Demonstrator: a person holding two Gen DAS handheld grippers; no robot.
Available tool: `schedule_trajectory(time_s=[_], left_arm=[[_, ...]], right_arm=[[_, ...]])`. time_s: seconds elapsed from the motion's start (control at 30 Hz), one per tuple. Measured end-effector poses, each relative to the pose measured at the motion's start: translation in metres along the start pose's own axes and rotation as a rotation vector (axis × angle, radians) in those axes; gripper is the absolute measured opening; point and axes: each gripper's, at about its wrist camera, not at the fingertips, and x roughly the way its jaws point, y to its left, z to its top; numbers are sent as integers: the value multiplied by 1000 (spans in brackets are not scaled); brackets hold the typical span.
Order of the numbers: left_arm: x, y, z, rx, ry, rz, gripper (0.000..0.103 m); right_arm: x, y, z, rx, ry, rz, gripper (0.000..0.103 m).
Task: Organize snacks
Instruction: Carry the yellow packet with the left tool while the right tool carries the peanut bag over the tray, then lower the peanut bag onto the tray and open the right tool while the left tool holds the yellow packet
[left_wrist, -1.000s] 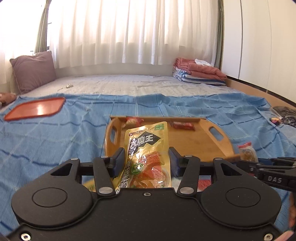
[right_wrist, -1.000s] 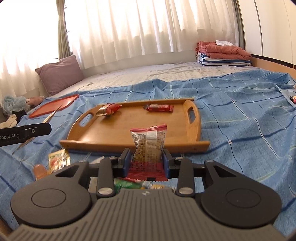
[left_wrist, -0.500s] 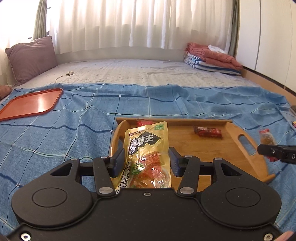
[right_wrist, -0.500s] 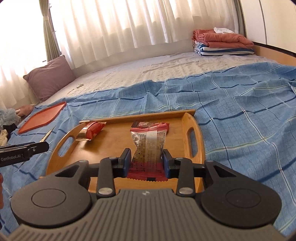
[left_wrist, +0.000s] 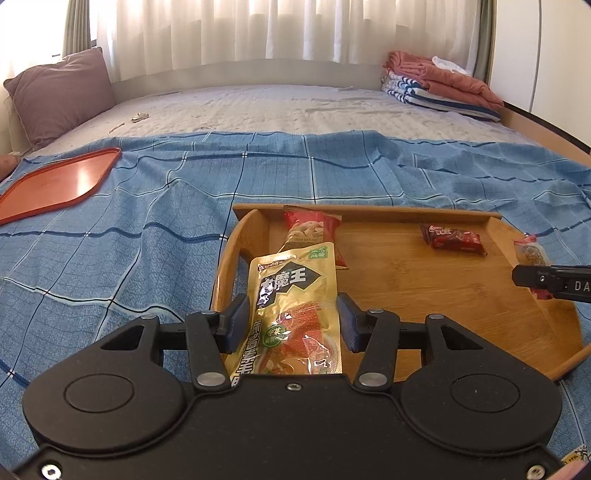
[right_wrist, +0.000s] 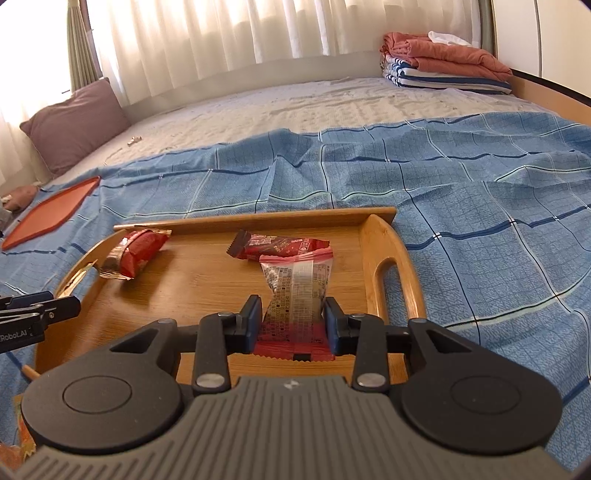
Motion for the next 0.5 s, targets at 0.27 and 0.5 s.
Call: schedule_trajectory(time_s=[0.27,0.5], left_arm=[[10,-1,2,5,1,13,48],[22,-1,0,-4,16,23,48]], right_arm=[[22,-2,3,-39,24,-39,40],[35,-10,4,-25,46,-53,40]])
